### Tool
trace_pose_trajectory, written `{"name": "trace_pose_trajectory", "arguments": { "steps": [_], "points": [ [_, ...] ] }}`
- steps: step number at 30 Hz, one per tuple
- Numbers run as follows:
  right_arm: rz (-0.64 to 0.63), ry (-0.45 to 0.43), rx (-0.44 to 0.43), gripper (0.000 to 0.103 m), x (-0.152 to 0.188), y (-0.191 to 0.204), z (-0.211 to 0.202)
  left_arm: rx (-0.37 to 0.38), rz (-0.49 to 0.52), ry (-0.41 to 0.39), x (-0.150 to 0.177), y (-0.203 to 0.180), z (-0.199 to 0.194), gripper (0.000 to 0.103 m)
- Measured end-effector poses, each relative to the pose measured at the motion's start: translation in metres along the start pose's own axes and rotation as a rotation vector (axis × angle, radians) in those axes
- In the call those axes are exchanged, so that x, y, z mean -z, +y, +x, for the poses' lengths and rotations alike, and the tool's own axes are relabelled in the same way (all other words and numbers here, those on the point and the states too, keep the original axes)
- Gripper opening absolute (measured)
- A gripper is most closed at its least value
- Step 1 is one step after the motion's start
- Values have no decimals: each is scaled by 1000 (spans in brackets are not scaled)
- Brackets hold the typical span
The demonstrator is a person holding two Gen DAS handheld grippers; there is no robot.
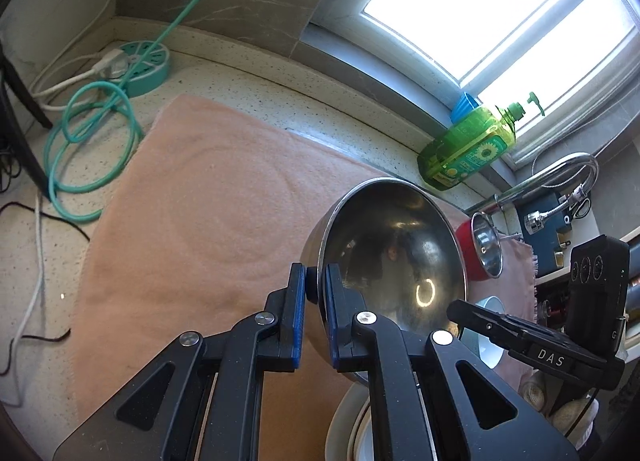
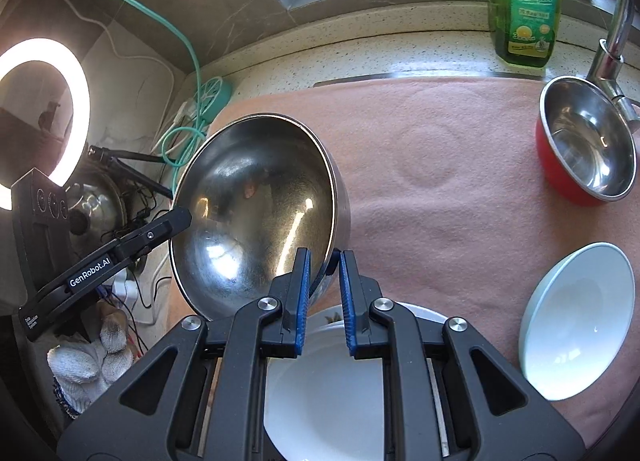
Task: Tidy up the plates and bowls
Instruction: 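Lift the large steel bowl with both grippers and carry it beside the plates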
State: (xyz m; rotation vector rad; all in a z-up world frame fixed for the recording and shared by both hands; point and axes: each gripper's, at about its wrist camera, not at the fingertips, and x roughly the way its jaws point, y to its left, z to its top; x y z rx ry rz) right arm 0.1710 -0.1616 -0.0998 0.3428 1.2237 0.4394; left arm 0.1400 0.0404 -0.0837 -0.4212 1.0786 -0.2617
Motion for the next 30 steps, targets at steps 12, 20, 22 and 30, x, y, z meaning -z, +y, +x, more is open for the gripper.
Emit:
{"name": "trace_pose_trajectory", "arguments": {
  "steps": [12, 20, 22, 30],
  "points": [
    [-116, 106, -37, 15, 32, 39, 27, -60, -121, -70, 45, 43, -45, 8],
    [-166, 148, -51, 15, 47, 56, 37, -76, -197, -82, 73, 65, -59, 8],
    [-178, 155, -51, 15, 50, 59, 39, -79, -214, -84, 79, 70, -61, 8],
    [-200, 188, -62, 15, 60, 66, 47, -96, -246, -76, 96, 82, -67, 8]
  ]
}}
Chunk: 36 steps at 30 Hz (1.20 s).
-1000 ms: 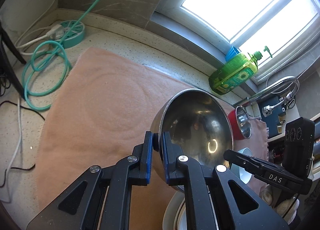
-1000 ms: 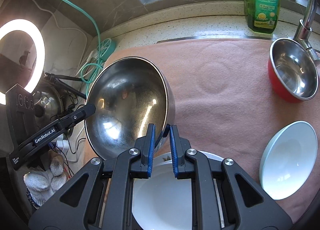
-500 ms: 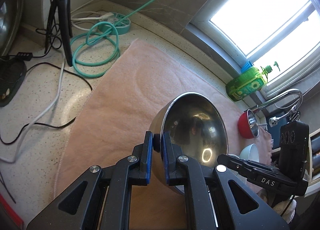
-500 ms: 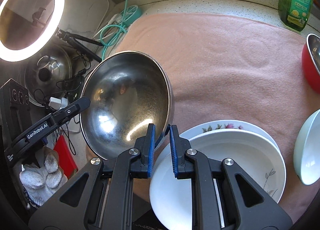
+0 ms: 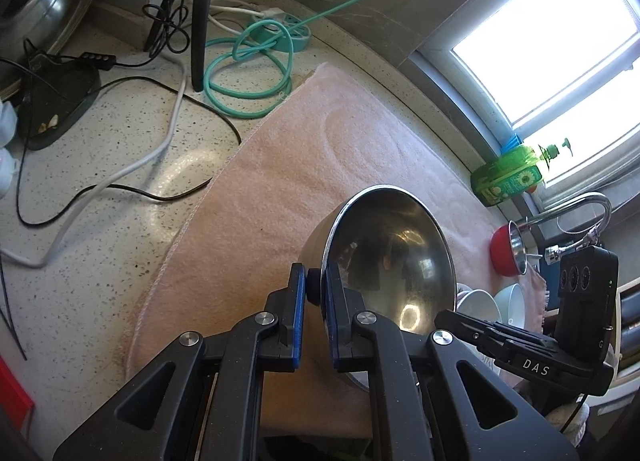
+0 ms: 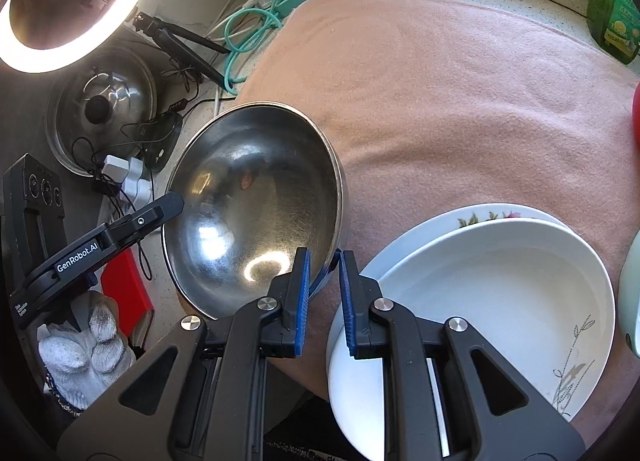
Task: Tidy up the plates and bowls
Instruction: 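Lift the large steel bowl with both grippers and carry it beside the plates, then lower the steel bowl onto the towel and open both grippers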
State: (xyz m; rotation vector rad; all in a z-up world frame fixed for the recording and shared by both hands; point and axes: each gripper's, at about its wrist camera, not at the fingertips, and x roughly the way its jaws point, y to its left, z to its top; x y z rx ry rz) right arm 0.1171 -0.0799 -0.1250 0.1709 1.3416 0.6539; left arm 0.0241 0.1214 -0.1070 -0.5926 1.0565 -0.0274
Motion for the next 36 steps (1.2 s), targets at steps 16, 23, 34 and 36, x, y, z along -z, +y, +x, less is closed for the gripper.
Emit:
{"name": "trace_pose_trajectory", "arguments": {
  "steps": [16, 23, 34, 36],
  "points": [
    [-19, 22, -22, 16, 6, 5, 5, -17, -23, 18, 6, 13, -2, 8],
    [-36, 16, -14, 17, 7, 10, 3, -24, -34, 13, 4, 17, -5, 8],
    [-39, -46, 11, 53, 10, 9, -15, -32, -18, 0, 2, 12, -10, 10],
    [-37, -67, 14, 64, 11, 7, -22, -38, -10, -3, 1, 10, -11, 10]
  ]
}}
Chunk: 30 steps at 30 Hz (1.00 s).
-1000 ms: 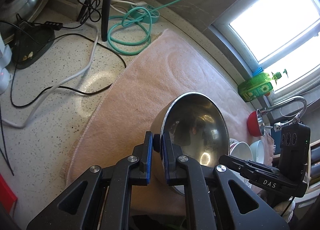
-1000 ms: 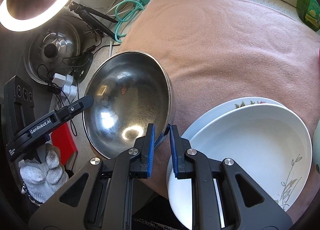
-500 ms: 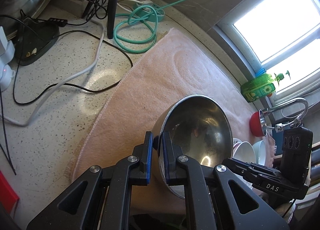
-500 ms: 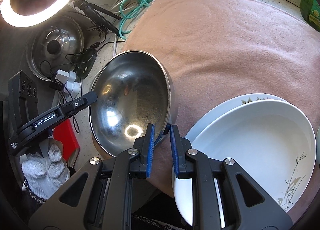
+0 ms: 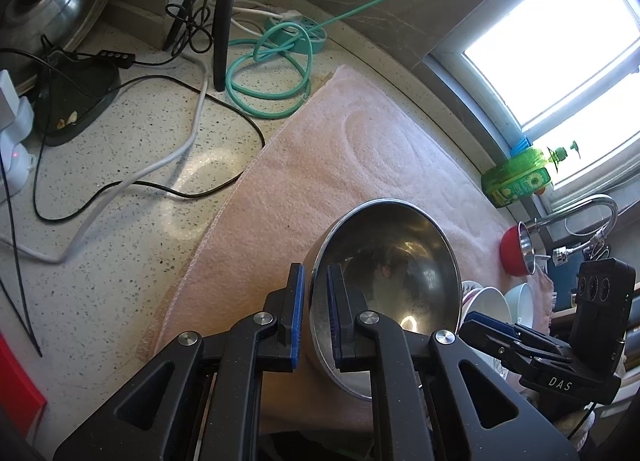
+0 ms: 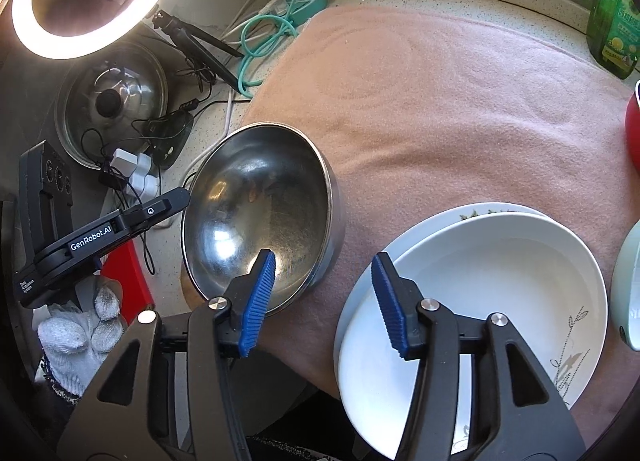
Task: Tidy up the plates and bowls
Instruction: 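Lower the steel bowl onto the towel and open both grippers, then move both grippers to the red-bottomed steel bowl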
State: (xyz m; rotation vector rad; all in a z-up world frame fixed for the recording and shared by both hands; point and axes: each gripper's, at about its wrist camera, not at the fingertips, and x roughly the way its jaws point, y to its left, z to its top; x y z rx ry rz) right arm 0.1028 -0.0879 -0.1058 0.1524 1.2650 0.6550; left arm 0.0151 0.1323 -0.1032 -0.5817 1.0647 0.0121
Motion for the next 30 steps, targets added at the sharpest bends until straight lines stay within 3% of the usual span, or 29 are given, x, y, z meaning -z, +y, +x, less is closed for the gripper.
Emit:
{"name": "trace_pose_trajectory", "arguments": {
  "steps": [2, 4, 6, 9, 21, 30],
  "points": [
    [8, -23, 2, 73, 1, -3, -7, 4, 8, -2, -1, -3, -1, 13],
    [14, -47, 9, 78, 1, -6, -15, 4, 19, -9, -3, -7, -4, 27],
    [13, -68, 26, 78, 2, -8, -23, 2, 31, -32, -4, -12, -8, 47],
    [16, -93, 46, 79, 3, -13, -36, -23, 59, -66, -8, -23, -14, 62],
    [91, -222, 119, 79, 16, -60, -98, 31, 152, -78, -12, -75, -9, 62],
    [222, -318, 200, 79, 31, -124, -148, 79, 221, -54, -10, -122, 8, 62]
  ]
}}
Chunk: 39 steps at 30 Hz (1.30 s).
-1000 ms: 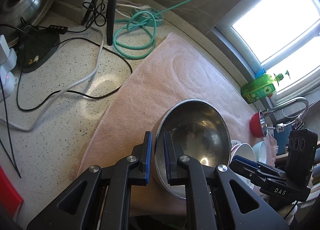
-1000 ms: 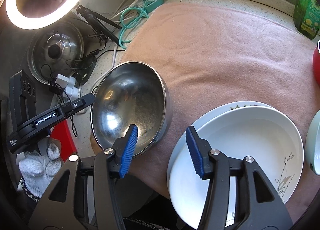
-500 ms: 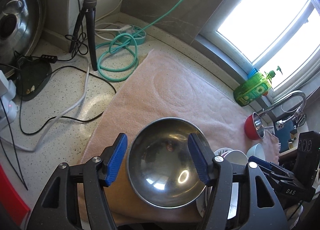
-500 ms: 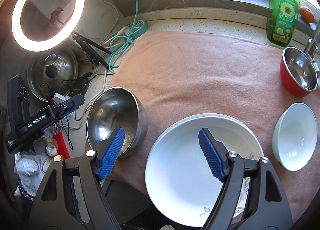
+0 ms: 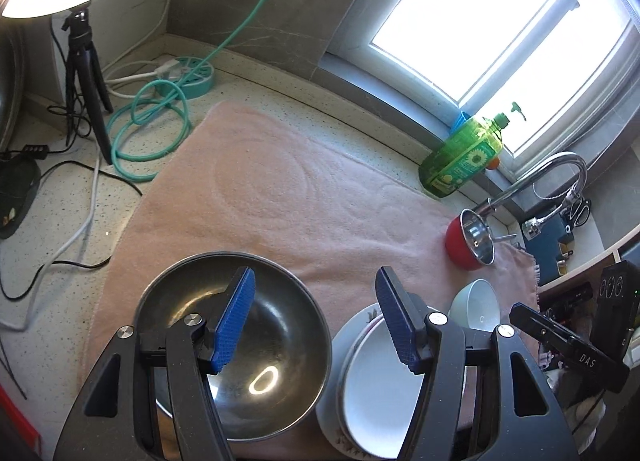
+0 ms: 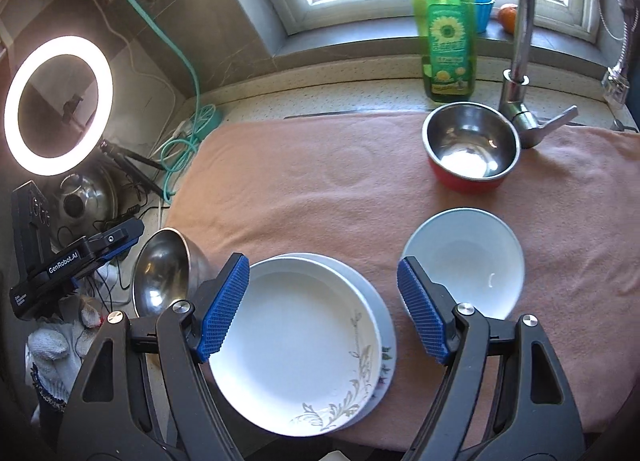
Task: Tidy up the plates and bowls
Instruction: 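Move both grippers to the red-bottomed steel bowl, then close both grippers on the rim of the red-bottomed steel bowl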
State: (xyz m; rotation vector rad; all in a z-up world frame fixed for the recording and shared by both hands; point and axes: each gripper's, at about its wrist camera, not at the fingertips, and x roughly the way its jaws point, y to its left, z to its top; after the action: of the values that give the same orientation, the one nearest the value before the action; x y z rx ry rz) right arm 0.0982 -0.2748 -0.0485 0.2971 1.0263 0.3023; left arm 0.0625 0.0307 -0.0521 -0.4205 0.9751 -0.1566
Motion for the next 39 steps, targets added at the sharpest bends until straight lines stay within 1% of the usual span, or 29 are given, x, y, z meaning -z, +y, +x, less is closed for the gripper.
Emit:
{"name": "trace_pose_trajectory", "arguments": {
  "steps": [4, 9, 13, 18, 21, 23, 26, 28, 29, 32, 34, 37, 38, 39],
  "points": [
    [71, -39, 35, 79, -5, -38, -11, 31, 43, 18, -1, -24, 14, 62],
    [134, -60, 71, 79, -14, -81, -19, 67, 90, 46, -4, -58, 34, 62],
    [164, -72, 91, 79, -21, -106, -20, 95, 122, 68, -7, -84, 52, 62],
    [192, -72, 91, 79, -31, -131, -13, 126, 156, 102, -11, -113, 78, 62],
    [219, -60, 77, 79, -38, -146, -5, 140, 174, 128, -14, -131, 96, 62],
    [243, -46, 66, 77, -42, -156, 3, 149, 183, 145, -16, -142, 107, 60],
    [272, -28, 45, 73, -48, -168, 13, 159, 188, 161, -22, -156, 123, 60],
    [292, -14, 30, 68, -51, -176, 20, 163, 187, 172, -25, -163, 135, 58],
    [303, -7, 20, 68, -53, -179, 24, 170, 181, 183, -28, -166, 142, 54],
    [328, 11, -5, 65, -58, -187, 34, 178, 175, 212, -32, -172, 160, 47],
    [338, 23, -17, 59, -61, -190, 41, 182, 179, 230, -33, -177, 170, 44],
    [352, 33, -36, 56, -65, -194, 50, 187, 177, 255, -35, -183, 184, 40],
    [358, 37, -39, 56, -66, -196, 53, 188, 174, 264, -35, -184, 188, 38],
    [368, 42, -44, 52, -67, -198, 57, 192, 162, 274, -36, -184, 193, 35]
  ]
}}
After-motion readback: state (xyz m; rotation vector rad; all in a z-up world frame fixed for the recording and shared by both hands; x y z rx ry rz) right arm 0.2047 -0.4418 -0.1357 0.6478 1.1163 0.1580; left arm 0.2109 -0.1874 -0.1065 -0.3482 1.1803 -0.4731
